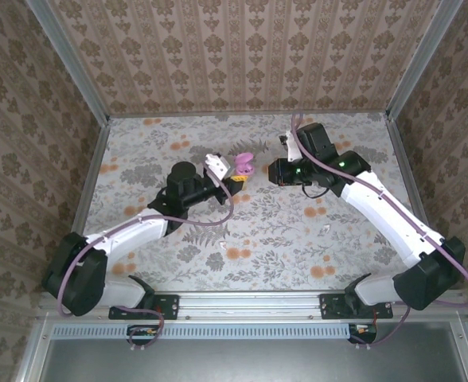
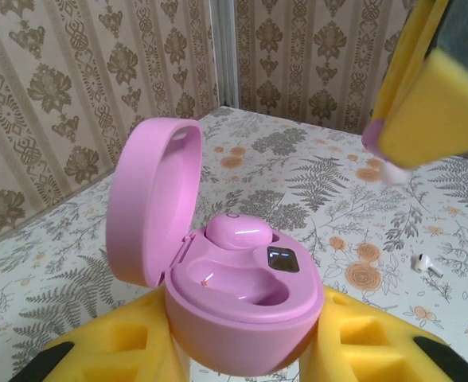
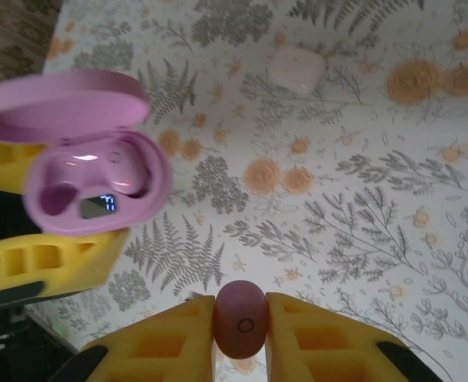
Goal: Insert the wireless bluetooth earbuds into the charging case
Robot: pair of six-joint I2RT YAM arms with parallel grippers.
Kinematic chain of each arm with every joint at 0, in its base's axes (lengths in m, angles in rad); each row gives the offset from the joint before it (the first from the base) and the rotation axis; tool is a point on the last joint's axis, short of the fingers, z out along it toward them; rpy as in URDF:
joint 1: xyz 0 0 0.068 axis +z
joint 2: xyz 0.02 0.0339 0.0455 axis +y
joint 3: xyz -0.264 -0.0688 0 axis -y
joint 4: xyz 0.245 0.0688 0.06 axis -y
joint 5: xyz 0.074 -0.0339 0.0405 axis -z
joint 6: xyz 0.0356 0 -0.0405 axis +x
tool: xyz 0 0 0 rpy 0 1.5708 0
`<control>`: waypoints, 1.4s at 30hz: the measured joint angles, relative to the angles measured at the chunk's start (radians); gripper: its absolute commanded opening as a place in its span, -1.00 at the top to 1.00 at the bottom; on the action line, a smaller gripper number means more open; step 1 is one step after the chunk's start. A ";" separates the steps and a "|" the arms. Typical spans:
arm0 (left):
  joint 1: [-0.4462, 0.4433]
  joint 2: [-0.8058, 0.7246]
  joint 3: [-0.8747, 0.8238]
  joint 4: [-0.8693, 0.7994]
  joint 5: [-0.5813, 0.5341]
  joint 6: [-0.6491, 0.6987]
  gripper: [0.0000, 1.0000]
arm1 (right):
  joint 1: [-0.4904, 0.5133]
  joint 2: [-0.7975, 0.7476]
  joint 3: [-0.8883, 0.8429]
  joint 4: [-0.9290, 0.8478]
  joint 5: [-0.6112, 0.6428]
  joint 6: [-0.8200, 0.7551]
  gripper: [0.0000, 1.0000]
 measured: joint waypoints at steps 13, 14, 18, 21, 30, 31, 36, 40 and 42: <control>-0.026 0.054 0.039 0.001 0.025 0.000 0.35 | 0.013 0.008 0.043 0.014 -0.060 -0.006 0.54; -0.026 0.055 0.041 0.001 0.025 0.000 0.35 | 0.016 0.013 0.047 0.019 -0.062 -0.006 0.54; -0.026 0.061 0.051 0.002 0.029 0.000 0.35 | 0.025 0.050 0.058 0.043 -0.072 0.005 0.54; -0.027 0.061 0.052 0.001 0.032 0.000 0.35 | 0.030 0.071 0.058 0.057 -0.074 0.009 0.54; -0.027 0.061 0.054 0.001 0.033 0.001 0.35 | 0.040 0.082 0.061 0.085 -0.082 0.014 0.53; -0.027 0.061 0.054 0.000 0.033 0.001 0.35 | 0.042 0.085 0.063 0.087 -0.082 0.016 0.53; -0.027 0.061 0.054 0.000 0.032 0.005 0.35 | 0.045 0.099 0.065 0.093 -0.090 0.033 0.53; -0.027 0.061 0.054 -0.003 0.032 0.005 0.35 | 0.047 0.109 0.066 0.108 -0.093 0.036 0.54; -0.027 0.061 0.054 -0.003 0.032 0.005 0.35 | 0.047 0.113 0.070 0.111 -0.092 0.038 0.54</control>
